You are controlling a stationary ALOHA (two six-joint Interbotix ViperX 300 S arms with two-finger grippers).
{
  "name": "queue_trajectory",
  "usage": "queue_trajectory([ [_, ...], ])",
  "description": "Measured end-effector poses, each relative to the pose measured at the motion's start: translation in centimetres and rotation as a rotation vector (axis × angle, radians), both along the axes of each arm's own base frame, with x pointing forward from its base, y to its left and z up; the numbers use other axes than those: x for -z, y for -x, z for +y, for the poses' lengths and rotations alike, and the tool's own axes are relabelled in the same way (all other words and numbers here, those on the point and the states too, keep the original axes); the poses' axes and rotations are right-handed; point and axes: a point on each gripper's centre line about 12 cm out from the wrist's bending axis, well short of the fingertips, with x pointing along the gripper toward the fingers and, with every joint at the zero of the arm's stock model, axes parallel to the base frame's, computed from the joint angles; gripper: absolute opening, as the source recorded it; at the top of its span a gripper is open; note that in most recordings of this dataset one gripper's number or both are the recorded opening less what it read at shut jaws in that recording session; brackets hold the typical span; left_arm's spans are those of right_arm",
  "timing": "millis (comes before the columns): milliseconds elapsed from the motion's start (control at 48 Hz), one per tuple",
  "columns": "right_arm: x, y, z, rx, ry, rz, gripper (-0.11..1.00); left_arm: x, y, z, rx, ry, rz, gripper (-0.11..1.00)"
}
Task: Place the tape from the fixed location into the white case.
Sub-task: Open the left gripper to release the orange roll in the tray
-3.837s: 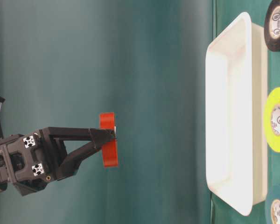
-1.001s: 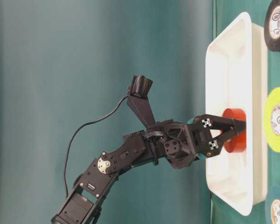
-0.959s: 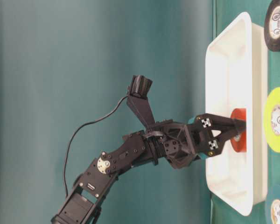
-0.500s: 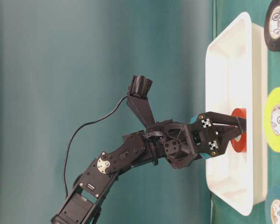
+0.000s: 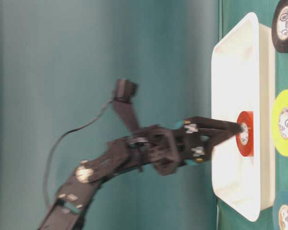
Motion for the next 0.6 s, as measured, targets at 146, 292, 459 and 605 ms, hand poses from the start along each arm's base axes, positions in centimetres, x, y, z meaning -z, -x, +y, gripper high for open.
queue_trajectory([
  [146,0.0,0.0,0.0,0.0,0.0,0.0,0.0,-2.2,0.3,-0.3,0.005,-0.002,-0.006,0.99],
  [292,0.0,0.0,0.0,0.0,0.0,0.0,0.0,-3.8,0.7,-0.5,0.007,0.006,0.016,0.99],
  [459,0.0,0.0,0.0,0.0,-0.001,-0.002,0.0,-6.3,0.8,-1.2,0.021,0.004,0.01,0.99],
  [605,0.0,0.0,0.0,0.0,0.0,0.0,0.0,-8.4,1.0,-1.7,0.03,-0.001,-0.004,0.99],
])
